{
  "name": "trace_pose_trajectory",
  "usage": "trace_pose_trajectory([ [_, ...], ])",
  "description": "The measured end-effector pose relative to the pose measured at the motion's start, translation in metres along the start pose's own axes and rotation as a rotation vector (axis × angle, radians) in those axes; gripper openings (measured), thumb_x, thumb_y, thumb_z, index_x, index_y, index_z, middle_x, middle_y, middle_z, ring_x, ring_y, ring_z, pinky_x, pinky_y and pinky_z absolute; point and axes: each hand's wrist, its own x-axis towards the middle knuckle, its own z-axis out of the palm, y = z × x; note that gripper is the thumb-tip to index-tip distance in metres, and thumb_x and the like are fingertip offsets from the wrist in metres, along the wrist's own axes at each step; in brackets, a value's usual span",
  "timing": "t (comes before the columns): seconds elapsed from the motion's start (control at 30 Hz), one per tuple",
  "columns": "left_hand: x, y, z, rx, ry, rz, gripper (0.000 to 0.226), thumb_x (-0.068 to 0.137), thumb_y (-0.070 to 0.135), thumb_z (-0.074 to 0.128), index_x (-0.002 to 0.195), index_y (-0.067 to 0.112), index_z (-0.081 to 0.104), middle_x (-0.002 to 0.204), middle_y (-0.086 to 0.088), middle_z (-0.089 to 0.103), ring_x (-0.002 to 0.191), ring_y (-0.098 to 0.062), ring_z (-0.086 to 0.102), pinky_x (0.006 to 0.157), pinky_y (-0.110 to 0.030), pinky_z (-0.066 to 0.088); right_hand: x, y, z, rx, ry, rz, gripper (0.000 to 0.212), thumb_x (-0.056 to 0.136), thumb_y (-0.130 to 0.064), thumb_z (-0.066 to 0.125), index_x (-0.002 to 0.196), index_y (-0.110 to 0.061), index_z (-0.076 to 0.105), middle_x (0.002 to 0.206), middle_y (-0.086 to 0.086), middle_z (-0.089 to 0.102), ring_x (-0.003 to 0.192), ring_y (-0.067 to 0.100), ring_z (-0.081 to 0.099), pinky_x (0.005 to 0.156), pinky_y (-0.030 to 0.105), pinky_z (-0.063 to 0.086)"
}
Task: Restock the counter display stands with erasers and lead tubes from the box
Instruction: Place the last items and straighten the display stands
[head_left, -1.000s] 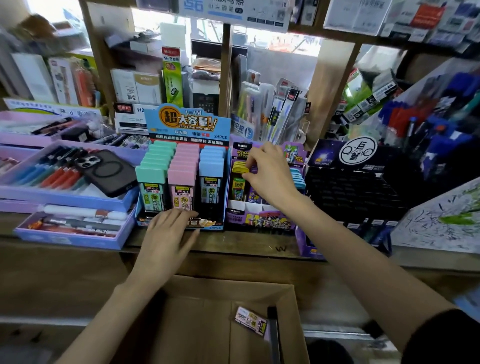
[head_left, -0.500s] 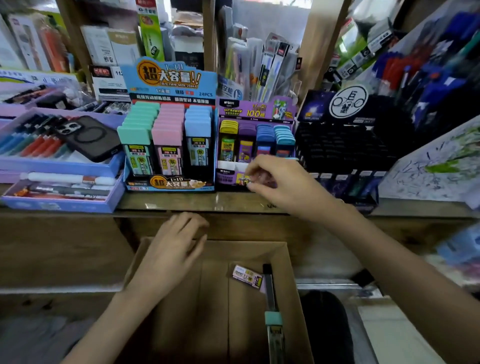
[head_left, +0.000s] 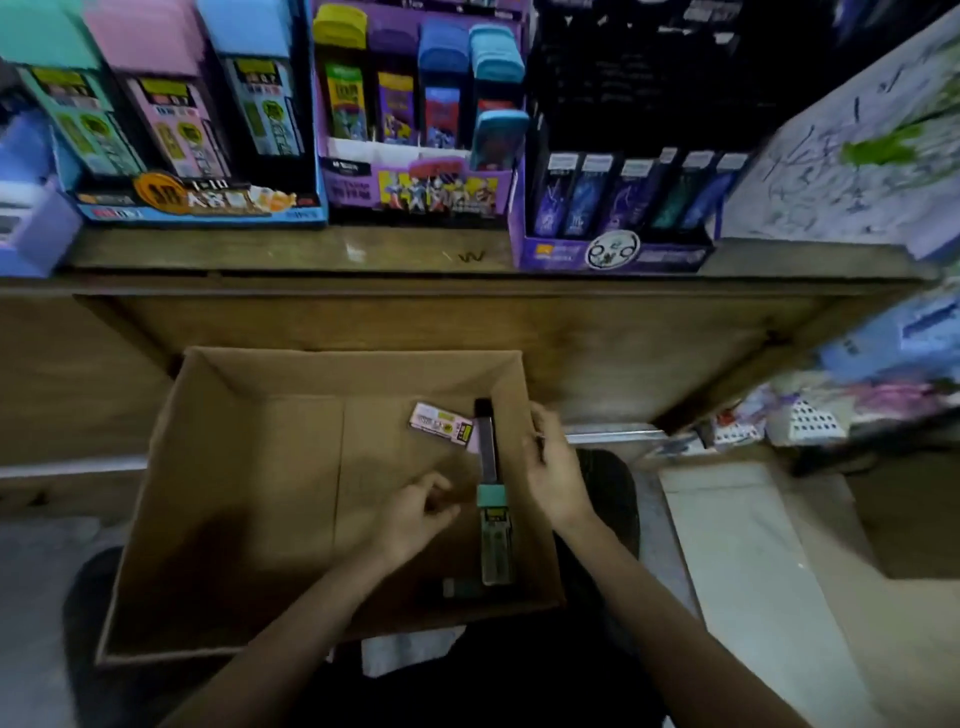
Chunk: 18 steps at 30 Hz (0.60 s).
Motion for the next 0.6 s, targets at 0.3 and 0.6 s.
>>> trace_pose_trajectory([
  [0.3, 0.026, 0.0, 0.058, -0.335, -0.079, -0.3, 0.031, 0.078, 0.025, 0.074, 0.104, 0.019, 0.058, 0.094, 0.004, 0.064, 0.082, -0.011, 0.058, 0.066, -0.018, 0.046, -0.004, 0.011, 0.005, 0.118, 0.044, -0.013, 0.04, 0.1, -0.017, 0.039, 0.141, -0.018, 0.036, 0.131, -0.001, 0.055, 0.118, 0.009, 0.053, 0.101, 0.03, 0.045],
  [0.6, 0.018, -0.018, 0.027, -0.321, 0.024, -0.219, 0.004, 0.093, 0.022, 0.057, 0.095, 0.02, 0.054, 0.097, 0.0, 0.059, 0.09, -0.017, 0.058, 0.063, -0.019, 0.043, -0.004, 0.006, 0.001, -0.272, 0.139, -0.12, 0.039, 0.097, -0.012, 0.045, 0.135, -0.011, 0.043, 0.131, 0.008, 0.048, 0.119, 0.021, 0.047, 0.1, 0.031, 0.04],
])
